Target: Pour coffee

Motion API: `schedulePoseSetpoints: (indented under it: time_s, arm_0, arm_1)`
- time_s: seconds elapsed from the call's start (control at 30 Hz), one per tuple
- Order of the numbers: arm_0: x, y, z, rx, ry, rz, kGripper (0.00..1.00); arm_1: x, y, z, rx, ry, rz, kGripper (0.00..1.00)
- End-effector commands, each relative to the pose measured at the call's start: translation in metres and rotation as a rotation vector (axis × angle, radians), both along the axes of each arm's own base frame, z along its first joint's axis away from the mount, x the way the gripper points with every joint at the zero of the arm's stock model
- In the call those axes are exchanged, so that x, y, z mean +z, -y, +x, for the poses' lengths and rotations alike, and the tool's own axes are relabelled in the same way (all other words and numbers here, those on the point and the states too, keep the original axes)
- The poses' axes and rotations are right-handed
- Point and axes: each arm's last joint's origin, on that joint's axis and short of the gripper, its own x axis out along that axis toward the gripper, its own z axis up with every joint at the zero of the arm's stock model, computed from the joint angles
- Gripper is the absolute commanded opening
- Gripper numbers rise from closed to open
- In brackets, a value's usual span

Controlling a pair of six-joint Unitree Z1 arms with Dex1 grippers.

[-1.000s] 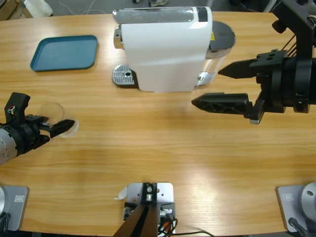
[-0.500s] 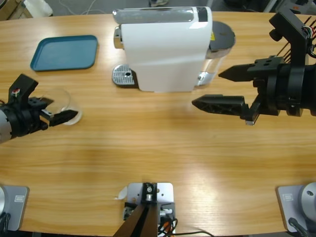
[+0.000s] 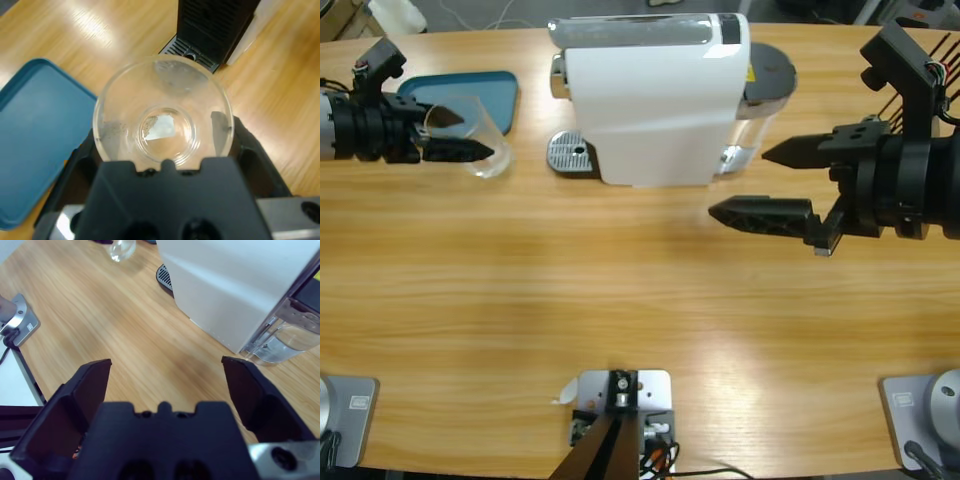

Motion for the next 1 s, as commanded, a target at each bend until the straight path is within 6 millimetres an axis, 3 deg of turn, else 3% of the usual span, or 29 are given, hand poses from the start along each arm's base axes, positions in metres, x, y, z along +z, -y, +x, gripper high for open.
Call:
schedulePoseSetpoints:
  time_s: [0.03, 0.33, 0.57, 0.67, 0.8, 1.0]
  arm_0:
    - [-0.007, 0.007, 0.041, -0.193, -0.061, 0.086, 0.262]
    - [-0.012, 0.015, 0.088, -0.367, -0.091, 0.043, 0.261]
    - [-0.025, 0.02, 0.112, -0.401, -0.066, 0.084, 0.264]
    - [-0.036, 0.023, 0.117, -0.421, -0.083, 0.051, 0.264]
    - [-0.034, 0.03, 0.12, -0.445, -0.072, 0.027, 0.264]
    - [-0.039, 0.064, 0.126, -0.501, -0.06, 0.07, 0.283]
  arm_1:
    - [-0.017, -0.008, 0.007, -0.012, -0.046, -0.05, 1.0]
    - [-0.013, 0.002, 0.021, -0.048, -0.031, -0.041, 1.0]
    - [-0.007, -0.006, 0.03, -0.033, -0.024, -0.033, 1.0]
    - [-0.01, -0.009, 0.032, -0.03, -0.032, -0.04, 1.0]
    - [-0.012, -0.011, 0.033, -0.027, -0.039, -0.044, 1.0]
    - [-0.01, -0.013, 0.036, -0.025, -0.035, -0.036, 1.0]
